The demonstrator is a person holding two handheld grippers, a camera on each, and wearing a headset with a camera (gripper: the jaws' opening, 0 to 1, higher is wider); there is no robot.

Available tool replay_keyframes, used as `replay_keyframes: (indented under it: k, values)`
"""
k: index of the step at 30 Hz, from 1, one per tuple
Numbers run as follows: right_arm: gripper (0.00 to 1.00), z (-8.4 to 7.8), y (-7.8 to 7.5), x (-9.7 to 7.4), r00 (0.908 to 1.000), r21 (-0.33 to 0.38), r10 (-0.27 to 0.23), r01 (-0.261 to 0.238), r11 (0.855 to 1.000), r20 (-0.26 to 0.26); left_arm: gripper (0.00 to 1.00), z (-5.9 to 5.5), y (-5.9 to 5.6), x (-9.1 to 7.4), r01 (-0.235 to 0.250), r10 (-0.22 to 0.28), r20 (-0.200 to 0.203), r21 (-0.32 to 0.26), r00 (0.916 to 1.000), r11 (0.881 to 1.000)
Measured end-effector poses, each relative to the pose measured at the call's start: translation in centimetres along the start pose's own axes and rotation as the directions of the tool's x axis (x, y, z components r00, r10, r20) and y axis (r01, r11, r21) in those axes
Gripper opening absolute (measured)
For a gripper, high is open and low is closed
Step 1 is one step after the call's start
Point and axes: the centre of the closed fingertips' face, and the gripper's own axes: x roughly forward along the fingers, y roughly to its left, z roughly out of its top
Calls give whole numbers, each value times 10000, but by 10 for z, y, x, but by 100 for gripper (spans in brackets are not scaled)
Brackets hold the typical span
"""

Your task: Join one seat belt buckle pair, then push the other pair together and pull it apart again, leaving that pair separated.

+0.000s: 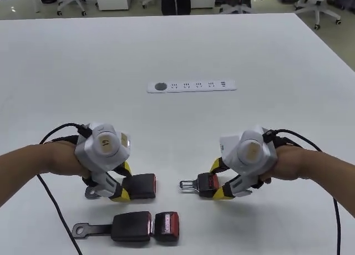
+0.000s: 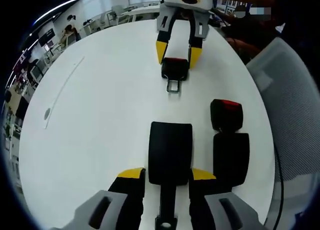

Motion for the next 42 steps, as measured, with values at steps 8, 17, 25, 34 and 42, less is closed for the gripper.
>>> replay_keyframes:
  k: [8,17,25,34,42]
  values:
    - [30,0,0,1,9999,-128,89,-88,9999,121,33,-4,-1,3,193,-192,-60,110,9998,9998]
    - [30,-1,-1,3,9999,-125,56,-54,9999,133,32,-3,-3,4,263,-260,-62,436,9996,9987]
    - [29,6,-3,7,9997,-207,-15,20,9998,231,32,-3,-2,4,266,-258,-160,517,9995,9983]
    - [29,15,-3,12,9994,-183,39,-33,9998,331,32,-4,-1,4,245,-231,-273,525,9994,9983]
    - [29,25,-1,17,9992,-181,68,-61,9998,382,32,-3,-1,3,245,-231,-293,475,9993,9986]
